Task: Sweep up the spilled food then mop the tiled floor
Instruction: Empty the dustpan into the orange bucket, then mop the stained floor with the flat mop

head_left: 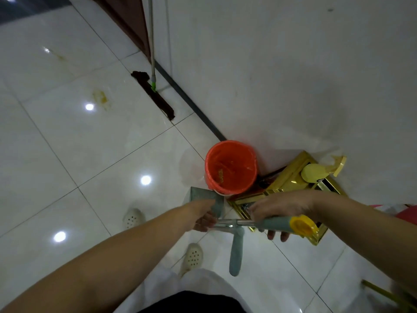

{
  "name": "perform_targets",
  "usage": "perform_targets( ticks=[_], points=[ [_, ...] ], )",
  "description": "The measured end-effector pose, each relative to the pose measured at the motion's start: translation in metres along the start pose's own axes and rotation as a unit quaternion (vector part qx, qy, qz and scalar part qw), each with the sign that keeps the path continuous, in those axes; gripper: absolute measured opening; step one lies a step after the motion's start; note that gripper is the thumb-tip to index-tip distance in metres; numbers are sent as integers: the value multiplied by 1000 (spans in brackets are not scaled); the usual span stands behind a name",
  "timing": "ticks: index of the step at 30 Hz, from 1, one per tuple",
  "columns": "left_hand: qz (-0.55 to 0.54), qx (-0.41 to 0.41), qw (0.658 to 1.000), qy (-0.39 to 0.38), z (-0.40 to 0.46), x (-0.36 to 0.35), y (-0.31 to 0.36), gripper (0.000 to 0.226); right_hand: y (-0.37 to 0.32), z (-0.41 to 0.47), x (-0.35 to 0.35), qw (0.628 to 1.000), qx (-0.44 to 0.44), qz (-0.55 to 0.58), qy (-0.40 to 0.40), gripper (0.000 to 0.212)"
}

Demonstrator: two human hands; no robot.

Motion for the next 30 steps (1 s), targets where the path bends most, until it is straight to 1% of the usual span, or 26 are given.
perform_targets(
  ticks=[2, 4, 7, 8, 12, 15, 18, 20, 22, 27, 30],
  points=[
    [-15, -12, 1000, 20, 1, 35, 13, 26, -17, 3, 9, 998, 7, -63, 25, 27],
    [-26, -25, 999, 40, 2, 75, 26, 30, -41, 5, 18, 997, 4, -72, 37, 24],
    [-48, -68, 994, 73, 3, 143, 54, 36, -93, 7, 29, 999, 18, -22, 45, 53],
    [-47, -84, 991, 88, 2, 167, 64, 36, -116, 10, 31, 998, 27, -8, 54, 57],
    [-51, -136, 982, 117, -9, 264, 101, 30, -226, 31, 36, 989, 82, -18, 118, 51],
    [-73, -157, 976, 133, -16, 332, 123, 26, -313, 51, 30, 983, 125, -8, 132, 54],
    [-102, -164, 969, 154, -18, 390, 140, 24, -390, 67, 22, 974, 163, 25, 159, 51],
    [-119, -167, 964, 169, -18, 421, 149, 23, -429, 79, 20, 966, 180, 78, 171, 48],
    [-139, -165, 960, 180, -17, 447, 158, 23, -458, 90, 21, 961, 185, 99, 181, 46],
    [-188, -149, 951, 195, -12, 489, 184, 23, -512, 111, 49, 949, 212, 52, 226, 43],
    [-237, -155, 937, 206, -7, 512, 205, 22, -541, 124, 78, 939, 230, 41, 254, 39]
  ],
)
Point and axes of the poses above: each hand's wrist, its own z-axis towards the middle knuckle, its own x-axis out of the back of the hand, y = z × x, the point moved 6 cm from there along z, towards the middle knuckle, and after that the axes turned 11 degrees about y, right-handed, at the moved point
